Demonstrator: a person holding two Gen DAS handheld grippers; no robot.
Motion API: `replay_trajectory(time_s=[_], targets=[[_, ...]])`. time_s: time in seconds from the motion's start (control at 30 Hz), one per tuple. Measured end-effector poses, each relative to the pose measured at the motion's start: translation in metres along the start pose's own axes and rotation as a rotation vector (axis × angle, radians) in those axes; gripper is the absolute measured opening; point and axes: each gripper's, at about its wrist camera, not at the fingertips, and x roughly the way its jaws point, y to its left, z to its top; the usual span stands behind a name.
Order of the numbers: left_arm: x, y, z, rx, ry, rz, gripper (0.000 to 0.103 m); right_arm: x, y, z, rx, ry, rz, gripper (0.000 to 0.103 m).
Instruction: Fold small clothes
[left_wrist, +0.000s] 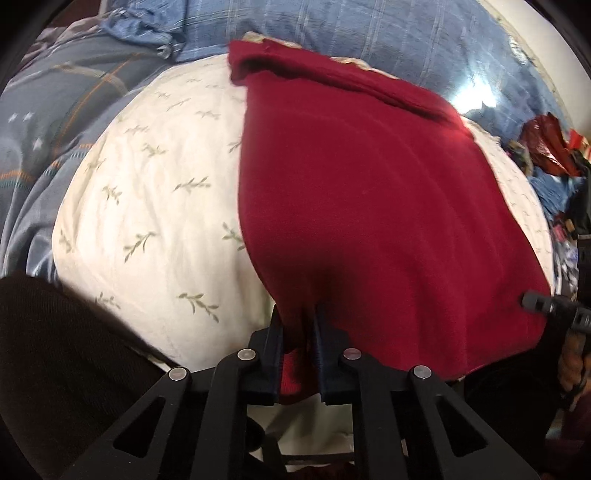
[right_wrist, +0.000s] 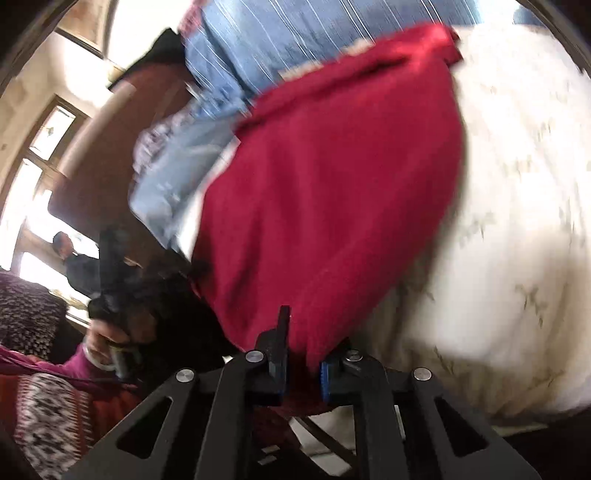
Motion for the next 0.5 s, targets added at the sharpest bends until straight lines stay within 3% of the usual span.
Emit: replay_trajectory(time_s=[0.27,0.5], targets=[[-0.044,0.010,0.032,-0.024,-0.112,-0.091,0.011,-0.023,0.009,0.022,-0.015,-0.111,0.039,0.010],[-0.071,0.023,0.070,-0.051,-0.231,-0.136,0.011,-0.036,0.017,0.074,-0.027,-0.250,0.057,0.010]])
